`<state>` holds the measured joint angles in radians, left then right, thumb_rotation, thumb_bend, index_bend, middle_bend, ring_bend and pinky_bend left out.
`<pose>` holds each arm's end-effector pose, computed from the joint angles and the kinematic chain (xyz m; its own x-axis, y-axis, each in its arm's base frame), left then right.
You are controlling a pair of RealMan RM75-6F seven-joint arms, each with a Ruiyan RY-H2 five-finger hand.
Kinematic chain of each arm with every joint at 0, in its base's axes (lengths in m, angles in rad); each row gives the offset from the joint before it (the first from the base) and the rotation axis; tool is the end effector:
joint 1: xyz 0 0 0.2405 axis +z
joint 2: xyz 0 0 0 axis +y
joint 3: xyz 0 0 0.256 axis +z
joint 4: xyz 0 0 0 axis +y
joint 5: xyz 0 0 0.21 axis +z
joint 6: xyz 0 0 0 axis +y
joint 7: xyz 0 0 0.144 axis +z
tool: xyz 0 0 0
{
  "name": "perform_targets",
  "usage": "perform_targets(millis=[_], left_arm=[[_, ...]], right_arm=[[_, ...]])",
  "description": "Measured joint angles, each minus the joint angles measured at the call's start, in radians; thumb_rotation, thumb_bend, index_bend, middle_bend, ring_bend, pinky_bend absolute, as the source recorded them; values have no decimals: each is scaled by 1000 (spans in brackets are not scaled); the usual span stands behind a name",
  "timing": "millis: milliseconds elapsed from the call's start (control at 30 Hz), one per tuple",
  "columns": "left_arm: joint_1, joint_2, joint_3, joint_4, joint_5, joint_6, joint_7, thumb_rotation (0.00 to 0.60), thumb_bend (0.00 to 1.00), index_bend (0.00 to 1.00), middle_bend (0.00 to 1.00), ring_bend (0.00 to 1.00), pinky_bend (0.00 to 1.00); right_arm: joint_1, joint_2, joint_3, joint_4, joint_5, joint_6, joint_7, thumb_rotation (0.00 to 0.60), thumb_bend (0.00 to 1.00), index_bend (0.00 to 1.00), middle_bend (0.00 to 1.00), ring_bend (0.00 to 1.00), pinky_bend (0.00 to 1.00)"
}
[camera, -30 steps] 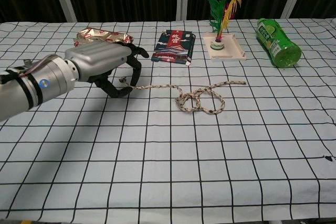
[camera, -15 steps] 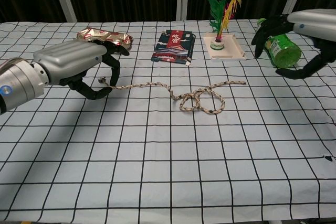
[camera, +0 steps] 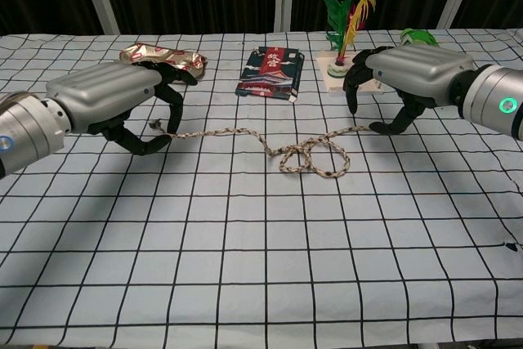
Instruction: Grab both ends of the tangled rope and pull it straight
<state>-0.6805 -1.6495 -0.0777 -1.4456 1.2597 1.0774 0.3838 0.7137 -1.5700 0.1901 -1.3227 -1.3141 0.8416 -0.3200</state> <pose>-0.1502 0.3035 -0.0456 0.4955 0.2041 0.8443 0.8088 -0.4629 -0.3627 -0.1678 -0.3527 -0.0242 0.6012 -0.2150 0.7696 -0.7502 -0.4835 0.4510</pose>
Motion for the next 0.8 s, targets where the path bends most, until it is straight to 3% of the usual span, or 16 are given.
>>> perform_targets(millis=[467,800], left_arm=[[14,-1,-6,1,5,-1,7,600,429,575,78,0,0],[18,-3,-8,5,12,-7,9,600,429,575,78,0,0]], right_arm=[[73,-156,3,205,34,-11,-1,600,219,493,222,0,0],[95,-197,-4,266,47,-21,11,600,286,515,223,0,0]])
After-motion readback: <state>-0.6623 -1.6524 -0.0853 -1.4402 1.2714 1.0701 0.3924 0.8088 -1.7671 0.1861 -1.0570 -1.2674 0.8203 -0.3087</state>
